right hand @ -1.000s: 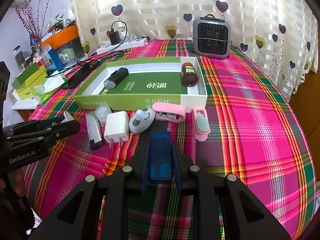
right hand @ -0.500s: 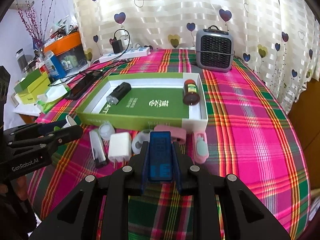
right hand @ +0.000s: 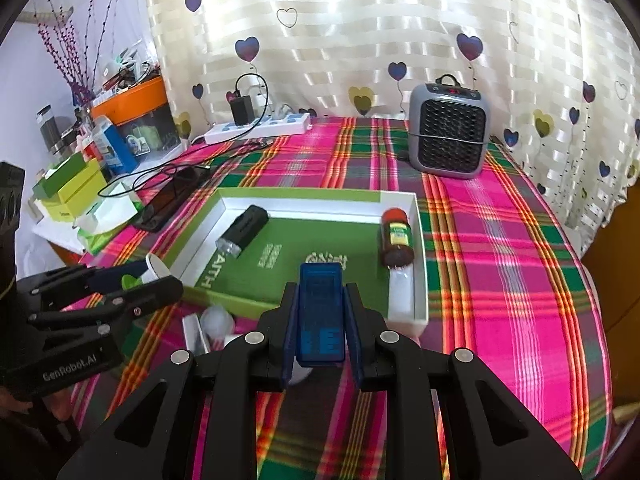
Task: Organize rigid objects
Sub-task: 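Grasp the white-and-green suction-cup gadget with the left tool while the right tool lifts the USB stick, then carry the suction-cup gadget and blue USB stick over the white box with both tools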
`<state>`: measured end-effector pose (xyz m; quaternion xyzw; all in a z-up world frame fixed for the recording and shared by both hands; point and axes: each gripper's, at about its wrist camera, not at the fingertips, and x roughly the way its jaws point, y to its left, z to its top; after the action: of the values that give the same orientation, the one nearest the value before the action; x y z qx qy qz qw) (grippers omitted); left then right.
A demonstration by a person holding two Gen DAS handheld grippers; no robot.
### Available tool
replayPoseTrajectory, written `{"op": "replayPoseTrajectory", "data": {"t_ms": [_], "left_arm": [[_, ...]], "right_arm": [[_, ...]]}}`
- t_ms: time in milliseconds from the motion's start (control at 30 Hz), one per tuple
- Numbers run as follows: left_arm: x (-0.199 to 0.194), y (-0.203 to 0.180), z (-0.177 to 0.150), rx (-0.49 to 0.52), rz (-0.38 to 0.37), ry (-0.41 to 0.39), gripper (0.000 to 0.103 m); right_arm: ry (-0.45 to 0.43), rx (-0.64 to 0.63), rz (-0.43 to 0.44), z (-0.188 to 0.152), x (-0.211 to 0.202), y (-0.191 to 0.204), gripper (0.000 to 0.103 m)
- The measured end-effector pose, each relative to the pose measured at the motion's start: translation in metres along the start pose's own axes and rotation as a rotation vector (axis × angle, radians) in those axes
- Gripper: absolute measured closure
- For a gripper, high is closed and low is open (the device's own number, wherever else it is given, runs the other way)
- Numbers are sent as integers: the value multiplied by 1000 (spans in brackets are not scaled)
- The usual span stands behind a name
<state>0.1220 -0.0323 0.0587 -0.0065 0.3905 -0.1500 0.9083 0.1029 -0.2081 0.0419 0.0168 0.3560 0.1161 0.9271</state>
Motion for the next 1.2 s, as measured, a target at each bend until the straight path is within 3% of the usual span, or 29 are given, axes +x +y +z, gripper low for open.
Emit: {"op": "replayPoseTrajectory", "data": {"t_ms": [567, 1200], "left_arm": [[42, 5, 21, -11, 0, 41, 62], [78, 13, 26, -21, 4, 94, 62]], "right_arm": [[78, 15, 29, 47, 70, -12, 80], [167, 7, -17, 56, 125, -19, 80]]}}
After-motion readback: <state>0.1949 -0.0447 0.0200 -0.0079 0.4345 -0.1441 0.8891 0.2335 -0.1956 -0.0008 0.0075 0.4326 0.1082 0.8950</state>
